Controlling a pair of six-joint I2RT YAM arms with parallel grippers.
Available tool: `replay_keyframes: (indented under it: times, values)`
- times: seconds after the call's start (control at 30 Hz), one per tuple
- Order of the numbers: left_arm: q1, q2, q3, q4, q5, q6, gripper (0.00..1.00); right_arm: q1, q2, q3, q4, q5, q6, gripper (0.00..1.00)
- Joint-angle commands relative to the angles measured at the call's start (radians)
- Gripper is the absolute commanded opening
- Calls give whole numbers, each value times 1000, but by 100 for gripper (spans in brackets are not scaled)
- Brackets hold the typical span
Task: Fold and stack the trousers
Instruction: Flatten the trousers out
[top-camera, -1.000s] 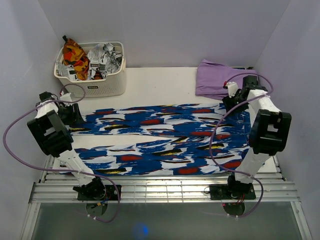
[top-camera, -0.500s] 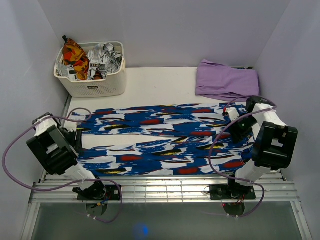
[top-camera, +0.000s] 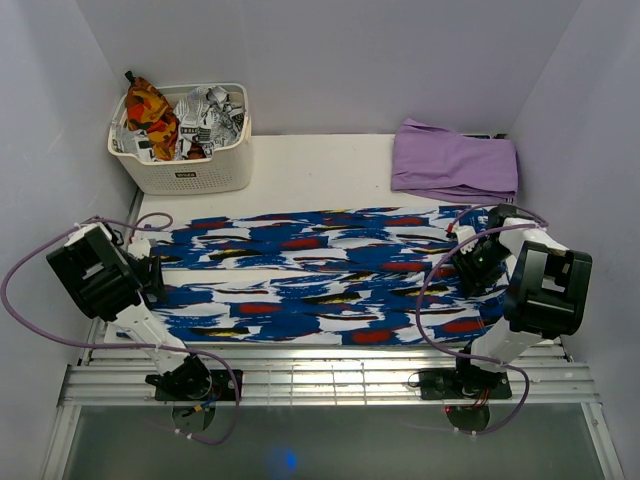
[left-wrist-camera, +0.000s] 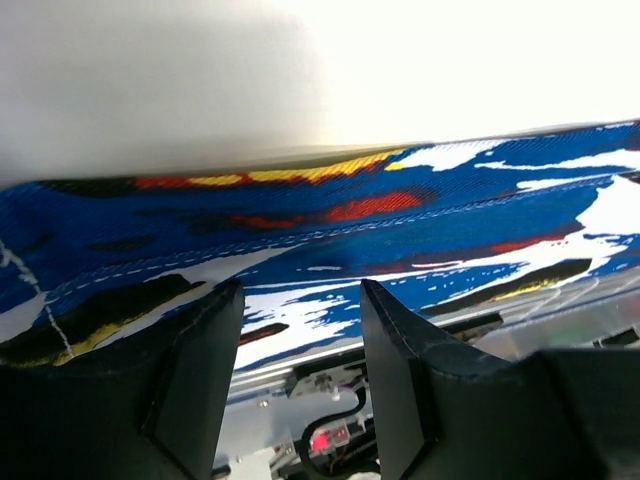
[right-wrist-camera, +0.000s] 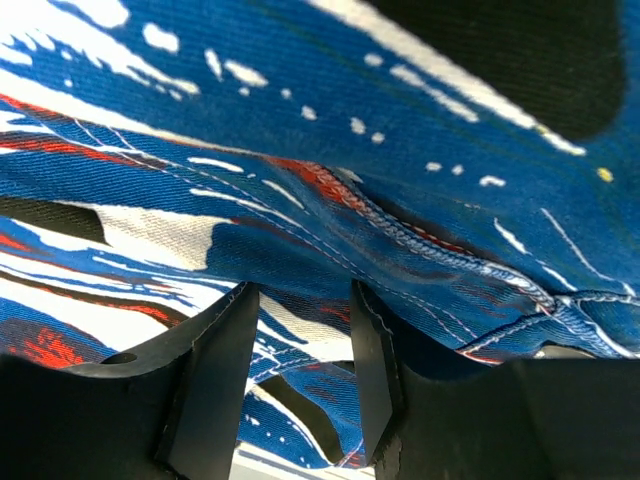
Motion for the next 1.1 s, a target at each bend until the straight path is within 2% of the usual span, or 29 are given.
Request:
replay_keyframes:
  times: [0.0,0.07,0.13,0.2,0.23,0.37,0.4,0.5,0.73,0.93,1.07]
  values:
    - [-10,42,60,309,36,29,62,-6,12,26,87,-10,37,48]
    - [-12,15,74,318,22,58,62,-7,0,49,73,-22,25,48]
    - [-10,-2,103,264,87,116,62,-7,-3,87,18,-48,7,49]
    - [-10,-39,130,205,150,136,63,-10,-5,193,-22,-106,4,49]
    - [-10,-49,152,179,231,162,63,-10,1,239,-68,-129,-1,49]
    - [-59,-59,320,121,359,152,63,-6,75,495,-125,-266,54,50]
    - [-79,-47,333,139,367,146,62,-1,99,575,-127,-272,68,50]
    - [-159,-15,318,246,370,95,62,27,217,670,-114,-254,97,49]
    - [-249,120,299,361,379,24,57,59,411,695,-16,-205,88,48]
    - [-249,121,195,375,303,111,52,59,373,491,48,-148,-16,45]
    - [-234,64,56,362,255,197,48,62,304,346,6,-168,-120,43]
